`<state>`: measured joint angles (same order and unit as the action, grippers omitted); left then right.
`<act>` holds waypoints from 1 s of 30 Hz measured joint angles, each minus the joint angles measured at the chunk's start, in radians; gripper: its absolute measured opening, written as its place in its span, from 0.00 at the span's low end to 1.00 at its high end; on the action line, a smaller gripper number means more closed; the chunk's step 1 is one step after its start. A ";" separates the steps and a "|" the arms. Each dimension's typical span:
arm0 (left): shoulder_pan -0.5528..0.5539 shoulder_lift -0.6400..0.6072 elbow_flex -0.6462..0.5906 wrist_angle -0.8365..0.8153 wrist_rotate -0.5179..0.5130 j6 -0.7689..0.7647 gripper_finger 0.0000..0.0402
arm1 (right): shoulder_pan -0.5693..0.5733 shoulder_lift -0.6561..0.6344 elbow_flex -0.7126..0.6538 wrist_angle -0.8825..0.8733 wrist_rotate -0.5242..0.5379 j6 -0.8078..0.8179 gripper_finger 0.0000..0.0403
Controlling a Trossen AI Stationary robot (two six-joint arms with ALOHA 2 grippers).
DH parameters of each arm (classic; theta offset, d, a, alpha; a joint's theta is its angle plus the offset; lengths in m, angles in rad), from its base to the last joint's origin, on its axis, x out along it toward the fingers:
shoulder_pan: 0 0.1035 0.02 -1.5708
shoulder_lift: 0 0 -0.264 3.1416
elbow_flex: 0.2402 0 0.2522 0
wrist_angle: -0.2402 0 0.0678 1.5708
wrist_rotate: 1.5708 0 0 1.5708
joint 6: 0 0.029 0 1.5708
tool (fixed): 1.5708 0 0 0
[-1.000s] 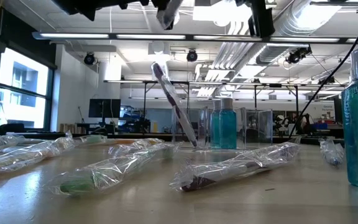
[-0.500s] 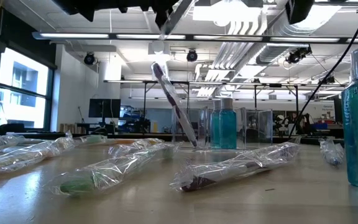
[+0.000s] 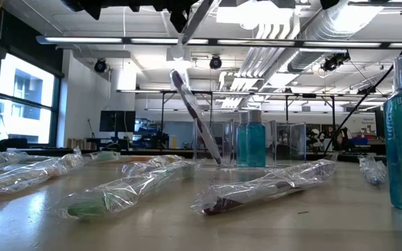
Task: Pick & Place toothbrushing station
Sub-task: Put the right blue toothbrush into the wire organizer
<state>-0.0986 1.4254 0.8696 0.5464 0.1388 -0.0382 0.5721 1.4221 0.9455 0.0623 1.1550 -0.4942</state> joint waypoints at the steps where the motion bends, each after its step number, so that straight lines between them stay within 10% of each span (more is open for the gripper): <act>1: 0.000 -0.002 0.000 -0.006 0.000 0.009 0.01 | -0.010 -0.020 0.000 -0.058 -0.028 0.080 0.13; 10: 0.000 -0.005 0.000 -0.016 -0.004 0.016 0.01 | -0.112 -0.142 0.000 -0.260 -0.460 0.457 0.16; 30: 0.000 -0.005 0.000 -0.038 -0.053 0.041 0.01 | -0.242 -0.128 0.000 -0.212 -0.664 0.447 0.64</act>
<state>-0.0982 1.4208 0.8700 0.5081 0.0861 0.0024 0.3302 1.2937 0.9451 -0.1495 0.4906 -0.0475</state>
